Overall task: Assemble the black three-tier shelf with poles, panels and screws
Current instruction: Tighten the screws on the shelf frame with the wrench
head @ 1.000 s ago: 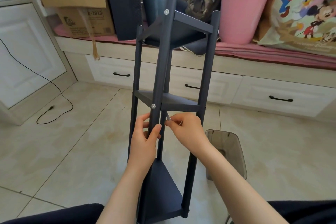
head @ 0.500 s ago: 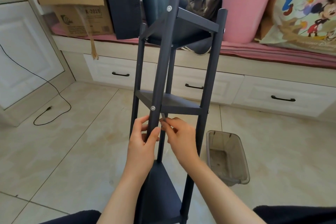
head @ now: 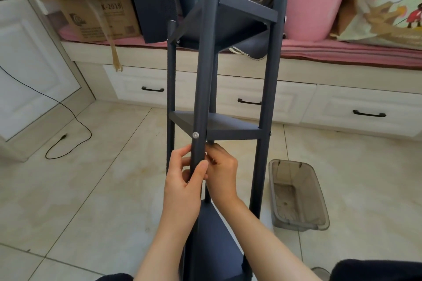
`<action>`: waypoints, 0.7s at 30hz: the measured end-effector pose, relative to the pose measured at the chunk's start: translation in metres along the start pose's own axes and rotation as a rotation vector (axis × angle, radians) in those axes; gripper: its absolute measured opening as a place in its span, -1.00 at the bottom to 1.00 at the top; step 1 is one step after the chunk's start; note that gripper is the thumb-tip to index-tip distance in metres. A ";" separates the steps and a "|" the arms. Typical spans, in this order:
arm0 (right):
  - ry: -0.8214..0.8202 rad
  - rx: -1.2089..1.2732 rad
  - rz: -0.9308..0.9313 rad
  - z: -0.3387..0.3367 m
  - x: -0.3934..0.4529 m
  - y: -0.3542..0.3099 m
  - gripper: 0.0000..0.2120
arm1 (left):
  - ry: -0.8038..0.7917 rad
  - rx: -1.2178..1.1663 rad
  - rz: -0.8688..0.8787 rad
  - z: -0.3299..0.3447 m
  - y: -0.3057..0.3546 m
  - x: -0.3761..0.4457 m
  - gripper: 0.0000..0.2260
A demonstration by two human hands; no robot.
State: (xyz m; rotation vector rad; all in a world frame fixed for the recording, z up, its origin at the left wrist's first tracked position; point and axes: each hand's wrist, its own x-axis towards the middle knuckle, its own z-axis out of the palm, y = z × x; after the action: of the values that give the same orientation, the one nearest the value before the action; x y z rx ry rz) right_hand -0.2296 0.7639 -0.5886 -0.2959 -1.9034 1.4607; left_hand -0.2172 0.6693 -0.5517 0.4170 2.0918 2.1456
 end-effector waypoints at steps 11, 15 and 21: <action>-0.066 -0.158 -0.081 -0.023 0.006 -0.001 -0.85 | 0.005 0.019 0.018 -0.003 0.001 0.000 -0.74; -0.145 -0.224 -0.079 -0.042 0.003 -0.011 -0.84 | 0.006 0.035 0.016 -0.002 0.001 -0.001 -0.74; -0.223 -0.249 0.032 -0.062 -0.001 -0.032 -0.85 | 0.001 0.051 0.011 0.000 0.004 -0.007 -0.74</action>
State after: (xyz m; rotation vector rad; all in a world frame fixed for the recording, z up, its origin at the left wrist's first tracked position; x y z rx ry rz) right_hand -0.1812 0.7990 -0.5526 -0.2894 -2.2759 1.3220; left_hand -0.2103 0.6670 -0.5488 0.4344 2.1536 2.1024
